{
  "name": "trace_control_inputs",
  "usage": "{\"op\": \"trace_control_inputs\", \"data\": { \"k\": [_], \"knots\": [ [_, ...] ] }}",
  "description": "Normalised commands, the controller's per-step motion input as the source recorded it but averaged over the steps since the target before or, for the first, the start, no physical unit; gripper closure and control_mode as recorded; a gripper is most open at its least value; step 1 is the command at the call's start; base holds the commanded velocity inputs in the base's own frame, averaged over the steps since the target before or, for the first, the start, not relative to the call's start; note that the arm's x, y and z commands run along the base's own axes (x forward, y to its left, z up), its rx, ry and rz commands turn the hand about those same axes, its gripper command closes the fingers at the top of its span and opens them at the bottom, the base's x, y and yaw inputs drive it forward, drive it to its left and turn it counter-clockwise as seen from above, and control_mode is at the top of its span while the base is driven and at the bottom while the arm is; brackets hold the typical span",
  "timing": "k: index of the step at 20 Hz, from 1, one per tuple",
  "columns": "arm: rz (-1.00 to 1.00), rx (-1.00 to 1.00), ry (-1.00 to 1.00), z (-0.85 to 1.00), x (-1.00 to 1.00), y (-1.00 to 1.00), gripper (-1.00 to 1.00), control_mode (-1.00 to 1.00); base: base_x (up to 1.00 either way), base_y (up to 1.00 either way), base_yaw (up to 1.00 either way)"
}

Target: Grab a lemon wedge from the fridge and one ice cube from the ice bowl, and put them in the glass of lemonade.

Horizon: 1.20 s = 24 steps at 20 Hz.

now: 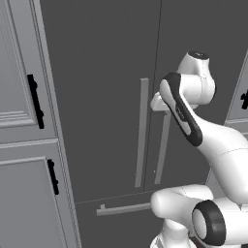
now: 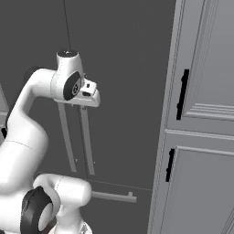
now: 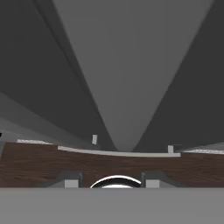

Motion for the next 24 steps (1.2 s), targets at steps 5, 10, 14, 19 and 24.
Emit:
{"op": "trace_control_inputs", "data": {
  "k": [5, 10, 14, 19, 24],
  "knots": [
    [0.0, 0.0, 0.02, -0.06, -0.19, 0.0, -1.0, -1.0, 0.0, 0.0, 0.0],
    [0.0, 0.03, -0.09, 0.0, -0.79, -0.05, -1.0, -1.0, 0.0, 0.0, 0.0],
    [0.0, 0.04, -0.1, 0.0, -0.73, -0.02, -1.0, -1.0, 0.0, 0.0, 0.0],
    [-0.08, -0.01, 0.0, -0.03, -0.26, 0.08, -1.0, -1.0, 0.0, 0.0, 0.0],
    [-0.03, 0.0, 0.04, -0.04, 0.0, -0.06, -1.0, 1.0, 0.0, 0.0, 0.0]
  ]
}}
